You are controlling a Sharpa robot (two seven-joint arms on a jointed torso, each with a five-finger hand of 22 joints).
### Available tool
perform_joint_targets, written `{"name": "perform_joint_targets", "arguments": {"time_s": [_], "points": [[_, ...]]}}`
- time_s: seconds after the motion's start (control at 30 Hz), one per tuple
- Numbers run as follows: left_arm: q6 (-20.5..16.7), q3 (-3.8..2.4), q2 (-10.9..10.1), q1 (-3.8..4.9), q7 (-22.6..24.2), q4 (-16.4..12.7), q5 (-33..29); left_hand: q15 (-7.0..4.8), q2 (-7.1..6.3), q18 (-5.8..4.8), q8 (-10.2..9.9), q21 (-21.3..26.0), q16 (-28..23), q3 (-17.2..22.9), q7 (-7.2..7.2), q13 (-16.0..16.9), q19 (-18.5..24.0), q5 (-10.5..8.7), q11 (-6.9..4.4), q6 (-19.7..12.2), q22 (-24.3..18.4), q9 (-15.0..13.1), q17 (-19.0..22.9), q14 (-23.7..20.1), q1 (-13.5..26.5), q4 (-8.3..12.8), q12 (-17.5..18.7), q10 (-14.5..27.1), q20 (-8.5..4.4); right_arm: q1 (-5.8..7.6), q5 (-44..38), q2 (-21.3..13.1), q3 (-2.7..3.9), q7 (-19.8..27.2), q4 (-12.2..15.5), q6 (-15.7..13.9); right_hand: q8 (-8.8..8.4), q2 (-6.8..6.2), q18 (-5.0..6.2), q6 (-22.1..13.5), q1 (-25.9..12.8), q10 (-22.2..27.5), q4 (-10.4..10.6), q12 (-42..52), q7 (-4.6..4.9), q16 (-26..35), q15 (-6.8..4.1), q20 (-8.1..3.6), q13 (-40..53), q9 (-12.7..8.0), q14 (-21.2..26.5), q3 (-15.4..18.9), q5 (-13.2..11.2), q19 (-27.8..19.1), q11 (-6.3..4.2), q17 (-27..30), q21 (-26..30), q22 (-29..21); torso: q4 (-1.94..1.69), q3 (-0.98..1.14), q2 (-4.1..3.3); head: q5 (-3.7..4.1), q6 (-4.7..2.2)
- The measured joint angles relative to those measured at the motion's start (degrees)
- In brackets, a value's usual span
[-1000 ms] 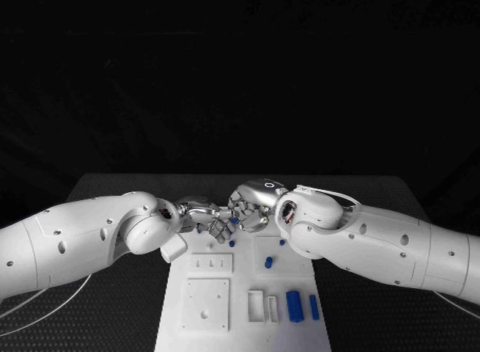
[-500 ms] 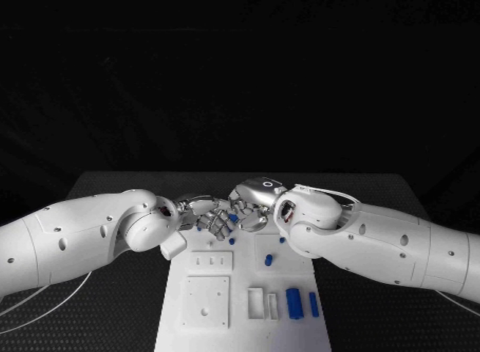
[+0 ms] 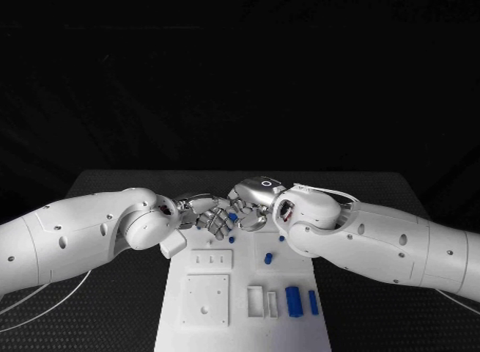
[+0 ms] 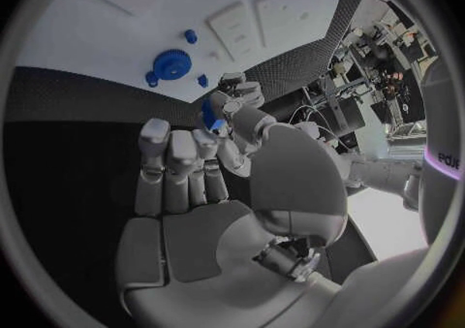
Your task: Assemble the parts on the task board
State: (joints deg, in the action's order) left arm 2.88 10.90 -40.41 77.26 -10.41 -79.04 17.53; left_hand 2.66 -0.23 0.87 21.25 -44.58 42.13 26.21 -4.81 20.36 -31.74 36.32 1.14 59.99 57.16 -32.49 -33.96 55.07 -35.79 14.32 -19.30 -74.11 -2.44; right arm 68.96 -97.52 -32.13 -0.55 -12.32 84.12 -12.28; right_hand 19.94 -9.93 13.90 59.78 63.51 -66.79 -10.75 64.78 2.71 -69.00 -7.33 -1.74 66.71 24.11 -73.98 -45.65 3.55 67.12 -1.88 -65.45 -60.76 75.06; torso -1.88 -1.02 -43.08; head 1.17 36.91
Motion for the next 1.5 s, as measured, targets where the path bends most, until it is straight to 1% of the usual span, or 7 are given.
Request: {"name": "perform_joint_targets", "arguments": {"time_s": [0.27,0.43,0.53,0.83,1.03,1.23,1.5], "points": [[0.0,0.00,0.1,0.00,-0.5,0.0,0.1,0.00,-0.90,0.00,-0.3,0.0,0.0,1.0,0.15,0.0,-0.2,-6.47,0.00,0.3,0.4,-0.4,0.1,0.0,-1.2,-1.0,0.0,0.0,-0.21,-0.02,-0.1,0.1,-0.04,-0.1,0.1,0.0,0.00,0.04,0.08,0.0,-0.2,0.0,0.1,0.0,0.00,0.0,0.01,0.00,0.0,0.0,0.0,-0.1,0.0,0.0,0.02,0.0,0.0,0.0,-0.01,0.00,0.02,0.03,0.10],[0.0,0.00,0.1,0.00,-0.9,0.0,0.2,0.00,-0.37,0.00,-0.3,0.2,0.3,1.9,0.10,0.1,-0.2,-11.71,-0.22,0.3,0.5,-0.7,0.2,0.0,-2.5,-1.9,0.0,-0.2,-0.21,-0.04,-0.2,0.0,-0.06,-0.3,0.2,0.1,0.00,0.03,0.11,0.0,-0.3,-0.1,0.1,0.0,-0.01,0.0,0.01,0.00,0.1,0.0,0.0,-0.1,0.0,0.0,-0.08,0.0,0.0,0.0,-0.01,0.00,0.02,0.02,0.16],[0.0,0.00,0.1,0.00,-1.1,0.0,0.3,0.00,-0.07,0.00,-0.6,0.5,0.3,1.8,0.10,0.1,-0.2,-13.54,-0.22,0.3,0.6,-0.8,0.3,0.0,-2.8,-2.3,0.0,-0.2,-0.21,-0.04,-0.2,0.0,-0.07,-0.3,0.3,0.1,0.00,-0.02,0.13,0.1,-0.3,-0.2,-0.1,0.0,-0.07,0.0,-0.03,-0.12,0.1,0.0,-0.1,-0.2,0.2,0.1,-0.18,0.1,0.0,0.0,-0.01,0.00,0.02,-0.02,0.19],[-0.1,0.03,0.2,0.00,-1.4,0.1,0.4,0.01,0.15,0.00,-0.6,0.5,0.3,1.7,0.00,0.1,-0.4,-14.89,-0.22,0.4,0.6,-0.9,0.3,0.0,-3.0,-3.1,0.0,-0.2,-0.01,-0.05,-0.3,0.0,-0.14,-0.5,0.5,0.2,0.00,-0.03,0.20,0.2,-0.3,-0.2,0.1,0.2,-0.15,0.0,-0.06,-0.20,0.2,0.0,-0.2,-0.4,0.5,0.2,-0.18,0.1,0.0,0.0,0.01,-0.01,0.02,-0.01,0.29],[-0.1,0.05,0.3,-0.02,-1.6,0.1,0.5,0.01,0.98,0.00,-1.0,0.9,0.5,1.8,-0.10,0.0,-0.4,-18.43,-0.22,0.5,0.8,-1.0,0.5,0.0,-3.9,-3.3,0.0,-0.2,-0.01,-0.05,-0.4,0.0,-0.22,-0.7,0.6,0.3,0.00,-0.10,0.21,0.2,-0.4,-0.2,0.1,0.2,-0.17,0.0,-0.05,-0.20,0.2,0.0,-0.3,-0.4,0.5,0.2,-0.18,0.1,-0.2,0.0,0.03,-0.01,0.02,-0.01,0.34],[-0.1,0.08,0.2,-0.03,-1.9,0.1,0.5,0.01,1.06,0.00,-1.0,0.9,0.5,2.0,-0.11,0.0,-0.4,-19.31,-0.22,0.5,0.8,-1.1,0.5,0.0,-3.9,-3.4,0.0,-0.2,-0.01,-0.05,-0.4,0.0,-0.34,-0.9,0.8,0.4,0.00,-0.11,0.21,0.2,-0.4,-0.4,0.0,0.2,-0.17,0.0,-0.05,-0.20,0.3,0.0,-0.2,-0.5,0.5,0.2,0.02,0.1,-0.2,0.0,0.01,-0.01,0.02,-0.04,0.44],[0.0,0.14,0.3,-0.05,-2.0,0.1,0.5,0.01,3.20,0.00,-1.2,1.2,0.5,2.4,-0.21,0.0,-0.4,-20.18,-0.22,0.6,1.0,-1.2,0.6,0.0,-6.1,-3.1,0.0,-0.2,-0.01,-0.05,-0.5,0.0,-0.47,-1.1,1.0,0.4,0.00,-0.27,0.21,0.2,-0.5,-0.6,-0.1,0.2,-0.17,0.0,-0.04,-0.10,0.3,0.0,-0.3,-0.5,0.9,0.3,-0.18,0.1,-0.2,0.0,0.01,-0.01,0.02,-0.09,0.51]]}}
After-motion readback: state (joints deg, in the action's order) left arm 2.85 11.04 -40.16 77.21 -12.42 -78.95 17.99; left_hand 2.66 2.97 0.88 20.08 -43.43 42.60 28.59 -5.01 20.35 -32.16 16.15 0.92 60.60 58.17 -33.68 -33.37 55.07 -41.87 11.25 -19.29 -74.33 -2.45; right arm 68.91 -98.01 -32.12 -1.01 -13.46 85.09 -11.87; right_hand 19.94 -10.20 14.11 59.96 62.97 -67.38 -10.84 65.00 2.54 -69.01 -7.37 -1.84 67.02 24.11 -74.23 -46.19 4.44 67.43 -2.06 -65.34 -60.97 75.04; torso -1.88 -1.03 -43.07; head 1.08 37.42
